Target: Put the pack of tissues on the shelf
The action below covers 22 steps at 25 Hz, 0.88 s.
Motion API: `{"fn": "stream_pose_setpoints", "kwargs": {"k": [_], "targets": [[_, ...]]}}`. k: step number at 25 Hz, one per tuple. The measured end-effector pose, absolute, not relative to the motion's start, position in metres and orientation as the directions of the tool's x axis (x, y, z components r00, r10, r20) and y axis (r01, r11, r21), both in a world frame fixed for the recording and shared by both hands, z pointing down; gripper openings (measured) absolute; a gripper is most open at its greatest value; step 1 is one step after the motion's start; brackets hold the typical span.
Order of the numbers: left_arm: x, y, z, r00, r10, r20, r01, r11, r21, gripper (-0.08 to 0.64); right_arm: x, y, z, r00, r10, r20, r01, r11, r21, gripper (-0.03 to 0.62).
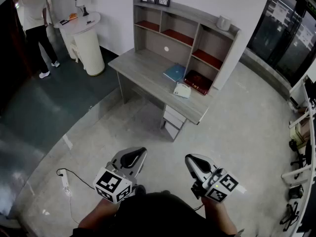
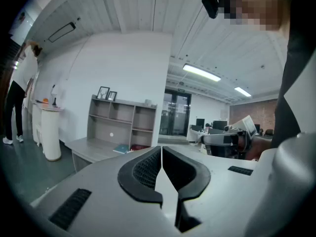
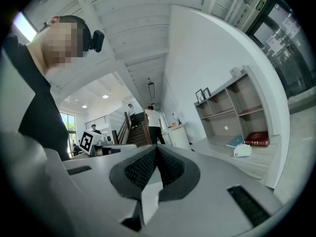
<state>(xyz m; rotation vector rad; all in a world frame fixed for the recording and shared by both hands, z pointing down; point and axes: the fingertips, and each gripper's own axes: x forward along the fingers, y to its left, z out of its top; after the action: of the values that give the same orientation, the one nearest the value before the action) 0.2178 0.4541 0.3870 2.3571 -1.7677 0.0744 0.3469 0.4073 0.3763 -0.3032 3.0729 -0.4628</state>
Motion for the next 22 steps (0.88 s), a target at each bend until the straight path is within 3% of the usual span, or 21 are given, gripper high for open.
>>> {"fn": "stream_pose_setpoints", "kwargs": {"k": [9,15,22], "targets": [[0.208,0.455,0.388,0.285,-0.946,0.156,-0.955,-0.267,0.127,0.021,0.334,0.408,0.381,-0.984,-0.174,0.027,-0.174,0.942,-0.286,0.017],[0.171,0.468,0.388,0.266,-0.952,0.149,-0.960,-0.248,0.126,0.021,0.299,0.416,0.368,-0.988,-0.150,-0.037,-0.131,0.940,-0.315,0.020],[0.129,0.486,0.393,0.263,-0.955,0.138,-0.961,-0.247,0.126,0.021,0.251,0.438,0.371,-0.993,-0.116,-0.025,-0.101,0.940,-0.325,0.021]]}}
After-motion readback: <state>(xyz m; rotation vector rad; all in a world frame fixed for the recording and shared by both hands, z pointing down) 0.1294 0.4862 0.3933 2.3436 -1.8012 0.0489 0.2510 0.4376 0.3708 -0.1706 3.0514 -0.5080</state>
